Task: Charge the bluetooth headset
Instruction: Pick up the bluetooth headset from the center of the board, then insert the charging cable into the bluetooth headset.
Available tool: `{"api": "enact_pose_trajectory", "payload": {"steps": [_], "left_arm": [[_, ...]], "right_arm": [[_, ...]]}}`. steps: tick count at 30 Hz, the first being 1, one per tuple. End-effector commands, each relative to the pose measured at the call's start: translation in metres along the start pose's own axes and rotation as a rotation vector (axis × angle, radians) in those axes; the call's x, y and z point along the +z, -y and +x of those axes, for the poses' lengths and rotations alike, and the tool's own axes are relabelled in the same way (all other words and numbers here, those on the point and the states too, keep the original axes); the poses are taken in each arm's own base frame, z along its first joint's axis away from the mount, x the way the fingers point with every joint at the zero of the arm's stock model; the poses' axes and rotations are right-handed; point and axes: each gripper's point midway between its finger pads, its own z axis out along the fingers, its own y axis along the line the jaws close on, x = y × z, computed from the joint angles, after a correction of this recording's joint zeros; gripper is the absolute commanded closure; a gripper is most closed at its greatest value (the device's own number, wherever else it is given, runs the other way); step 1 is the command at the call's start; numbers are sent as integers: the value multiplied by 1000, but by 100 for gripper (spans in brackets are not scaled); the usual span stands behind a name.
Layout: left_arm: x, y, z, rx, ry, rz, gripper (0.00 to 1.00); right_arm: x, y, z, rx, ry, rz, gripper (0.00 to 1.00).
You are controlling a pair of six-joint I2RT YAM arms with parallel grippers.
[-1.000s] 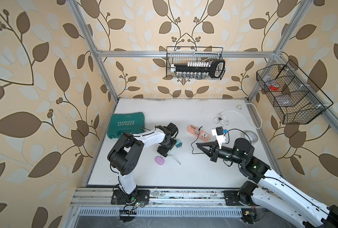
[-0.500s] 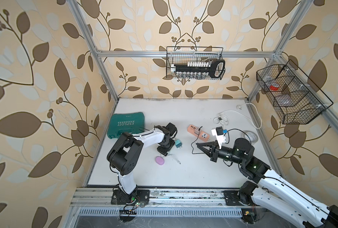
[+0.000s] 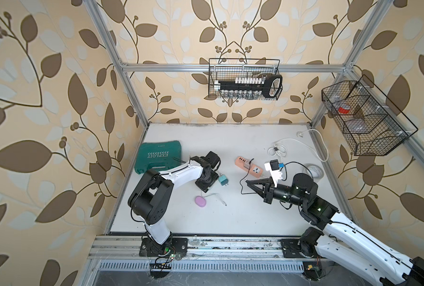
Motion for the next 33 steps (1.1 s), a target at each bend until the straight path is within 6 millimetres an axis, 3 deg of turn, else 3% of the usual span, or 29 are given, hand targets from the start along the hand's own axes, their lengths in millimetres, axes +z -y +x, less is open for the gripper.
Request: {"api": "enact_pose_trajectory", "payload": {"steps": [1, 7, 15, 22, 33], "left_arm": [[-38, 16, -11, 66, 56, 103, 52], [-89, 31, -11, 94, 79, 254, 54], [-144, 46, -5, 121, 89, 419, 57], [-168, 50, 6, 120, 55, 511, 58], [-187, 49, 17, 132, 68, 545, 59]], "right_arm": [[2, 4, 2, 1, -18, 20, 92], [10, 4, -2, 7, -28, 15, 92], [37, -4, -3, -17, -69, -7, 92], [63, -15, -5, -67, -70, -6, 92], [106, -9, -15, -72, -57, 36, 92]]}}
